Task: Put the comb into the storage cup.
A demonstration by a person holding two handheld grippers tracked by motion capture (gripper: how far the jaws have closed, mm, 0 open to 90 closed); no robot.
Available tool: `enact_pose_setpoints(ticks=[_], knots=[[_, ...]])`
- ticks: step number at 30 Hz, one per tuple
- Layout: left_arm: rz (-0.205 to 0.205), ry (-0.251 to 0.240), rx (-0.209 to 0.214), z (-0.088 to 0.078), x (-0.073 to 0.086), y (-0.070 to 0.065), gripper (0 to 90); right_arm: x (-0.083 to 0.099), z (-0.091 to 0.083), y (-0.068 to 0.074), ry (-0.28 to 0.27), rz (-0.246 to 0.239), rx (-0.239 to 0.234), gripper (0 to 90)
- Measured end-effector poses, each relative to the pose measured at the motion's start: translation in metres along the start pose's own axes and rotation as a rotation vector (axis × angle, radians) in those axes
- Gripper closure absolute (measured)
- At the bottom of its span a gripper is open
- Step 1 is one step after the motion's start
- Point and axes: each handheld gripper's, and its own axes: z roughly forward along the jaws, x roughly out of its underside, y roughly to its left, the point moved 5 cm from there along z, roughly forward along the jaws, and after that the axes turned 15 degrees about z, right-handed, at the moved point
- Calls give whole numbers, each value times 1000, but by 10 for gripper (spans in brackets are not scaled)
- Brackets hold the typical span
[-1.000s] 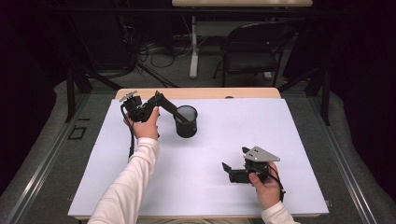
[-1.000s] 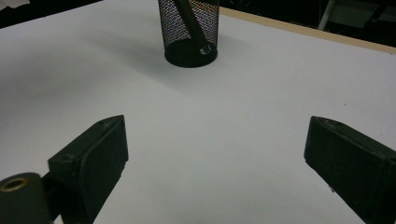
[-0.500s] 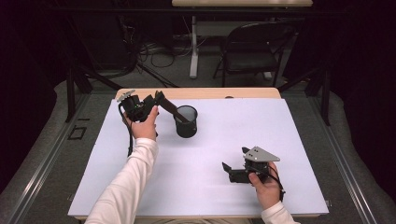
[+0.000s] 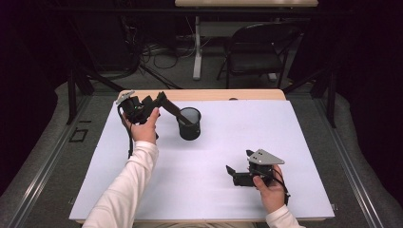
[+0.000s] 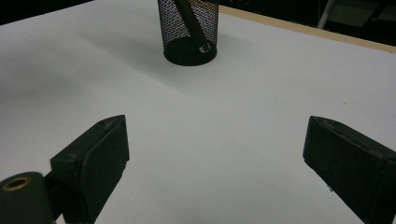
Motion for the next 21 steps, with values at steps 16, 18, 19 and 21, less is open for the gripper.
enact_pose_setpoints(ticks=[16, 18, 19, 21], knots=[[89, 22, 11, -14, -7, -7, 287, 0, 1, 0, 2, -2, 1, 68], [100, 26, 10, -16, -8, -7, 285, 1, 0, 0, 0, 0, 2, 68], [104, 25, 14, -16, -8, -7, 285, 1, 0, 0, 0, 1, 3, 68], [113, 22, 28, -18, -9, -8, 286, 1, 0, -1, 0, 1, 1, 68]])
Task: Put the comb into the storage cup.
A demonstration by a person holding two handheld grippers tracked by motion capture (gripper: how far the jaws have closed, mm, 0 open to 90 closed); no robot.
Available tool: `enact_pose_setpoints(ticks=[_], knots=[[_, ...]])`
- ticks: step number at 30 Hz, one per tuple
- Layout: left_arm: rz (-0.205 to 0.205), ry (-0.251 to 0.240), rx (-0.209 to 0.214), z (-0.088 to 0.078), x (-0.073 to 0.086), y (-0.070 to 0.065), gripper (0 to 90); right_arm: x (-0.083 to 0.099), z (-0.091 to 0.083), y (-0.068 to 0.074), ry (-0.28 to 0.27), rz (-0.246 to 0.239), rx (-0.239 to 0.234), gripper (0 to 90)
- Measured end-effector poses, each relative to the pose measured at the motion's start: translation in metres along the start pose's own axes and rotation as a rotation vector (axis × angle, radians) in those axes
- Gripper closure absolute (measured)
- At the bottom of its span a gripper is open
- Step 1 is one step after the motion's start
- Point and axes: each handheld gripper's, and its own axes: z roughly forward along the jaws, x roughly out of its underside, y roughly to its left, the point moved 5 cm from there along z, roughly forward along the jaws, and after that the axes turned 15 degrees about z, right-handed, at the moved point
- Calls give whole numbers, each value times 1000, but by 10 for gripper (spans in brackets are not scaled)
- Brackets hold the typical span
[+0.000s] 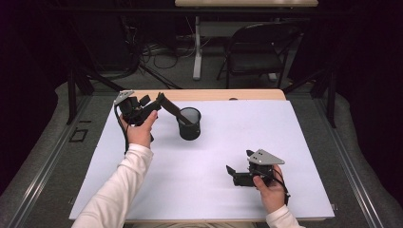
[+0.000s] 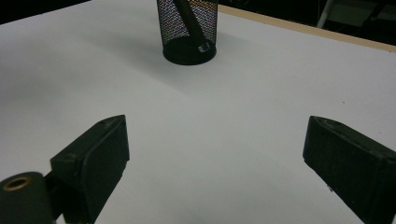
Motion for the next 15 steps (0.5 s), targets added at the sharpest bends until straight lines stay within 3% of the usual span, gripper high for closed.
enact_pose_setpoints(ticks=[15], knots=[[52, 36, 41, -18, -4, -6, 296, 0, 2, 0, 0, 0, 2, 68]])
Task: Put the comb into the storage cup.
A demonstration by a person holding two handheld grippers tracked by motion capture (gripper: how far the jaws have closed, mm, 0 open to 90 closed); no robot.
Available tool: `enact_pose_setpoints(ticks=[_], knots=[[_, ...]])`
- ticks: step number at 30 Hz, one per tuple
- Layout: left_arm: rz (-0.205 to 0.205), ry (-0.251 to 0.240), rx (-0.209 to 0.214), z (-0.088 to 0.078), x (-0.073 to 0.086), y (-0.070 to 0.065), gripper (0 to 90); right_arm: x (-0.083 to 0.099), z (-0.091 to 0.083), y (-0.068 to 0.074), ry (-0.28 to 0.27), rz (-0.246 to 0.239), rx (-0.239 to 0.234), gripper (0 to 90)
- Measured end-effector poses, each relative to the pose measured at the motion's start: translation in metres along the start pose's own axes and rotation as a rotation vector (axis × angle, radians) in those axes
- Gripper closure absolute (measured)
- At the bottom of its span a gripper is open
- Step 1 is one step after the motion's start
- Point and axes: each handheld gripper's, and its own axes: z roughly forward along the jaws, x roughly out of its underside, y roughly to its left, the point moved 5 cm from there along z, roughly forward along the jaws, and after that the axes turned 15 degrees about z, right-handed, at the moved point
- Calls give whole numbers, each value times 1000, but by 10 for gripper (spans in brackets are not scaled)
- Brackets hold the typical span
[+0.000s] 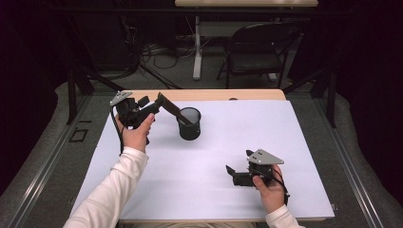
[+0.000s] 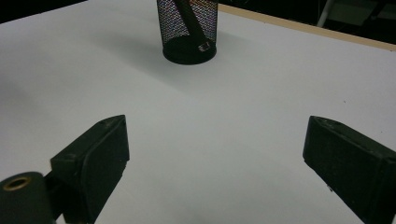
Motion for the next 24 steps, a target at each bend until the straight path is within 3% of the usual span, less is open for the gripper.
enact_pose_setpoints(ticks=[9, 17, 20, 24], knots=[[11, 54, 38, -14, 5, -5, 301, 0, 0, 0, 4, 0, 0, 68], [83, 87, 79, -24, 9, -11, 228, 0, 1, 0, 6, -2, 1, 68], [120, 97, 69, -29, 10, -14, 223, 0, 1, 1, 4, -4, 1, 68], [135, 107, 83, -37, 12, -17, 195, 0, 0, 1, 2, -4, 3, 68]])
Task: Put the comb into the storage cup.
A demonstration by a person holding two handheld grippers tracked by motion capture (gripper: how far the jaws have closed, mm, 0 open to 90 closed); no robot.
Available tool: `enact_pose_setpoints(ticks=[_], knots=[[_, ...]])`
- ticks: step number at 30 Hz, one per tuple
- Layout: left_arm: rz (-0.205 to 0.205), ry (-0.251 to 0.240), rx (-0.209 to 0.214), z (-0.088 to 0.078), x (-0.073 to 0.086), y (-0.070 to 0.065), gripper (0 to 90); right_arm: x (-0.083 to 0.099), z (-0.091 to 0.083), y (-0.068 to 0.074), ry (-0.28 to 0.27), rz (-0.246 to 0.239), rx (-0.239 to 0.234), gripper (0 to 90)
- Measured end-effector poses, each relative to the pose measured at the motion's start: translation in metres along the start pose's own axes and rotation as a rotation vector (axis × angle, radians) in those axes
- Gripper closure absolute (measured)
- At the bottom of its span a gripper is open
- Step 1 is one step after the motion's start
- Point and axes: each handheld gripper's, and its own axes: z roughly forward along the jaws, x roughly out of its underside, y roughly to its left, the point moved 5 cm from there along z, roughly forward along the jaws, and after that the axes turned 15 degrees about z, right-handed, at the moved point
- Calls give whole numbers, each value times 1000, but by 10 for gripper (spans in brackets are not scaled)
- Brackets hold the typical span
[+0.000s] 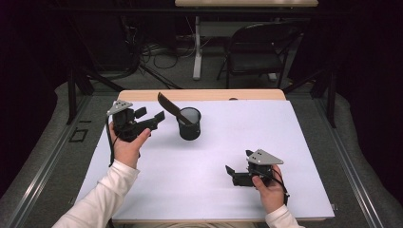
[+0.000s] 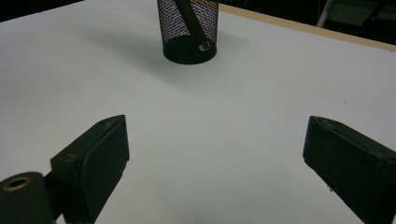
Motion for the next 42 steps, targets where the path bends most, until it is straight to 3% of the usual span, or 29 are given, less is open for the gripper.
enact_pose_setpoints(ticks=[6, 16, 24, 30, 42], knots=[[48, 0, 41, -12, 2, -6, 160, 0, 0, 0, -2, 1, -1, 68], [93, 3, 118, -22, 5, -17, 159, 0, 0, 0, 0, -1, 0, 68], [200, 54, 148, -27, 14, -27, 159, 0, -1, 0, -2, 2, -1, 68], [262, 57, 187, -34, 21, -36, 159, 0, -1, 0, -3, 4, 0, 68], [274, 61, 260, -48, 42, -43, 159, 0, -1, 0, -2, 4, -2, 68]])
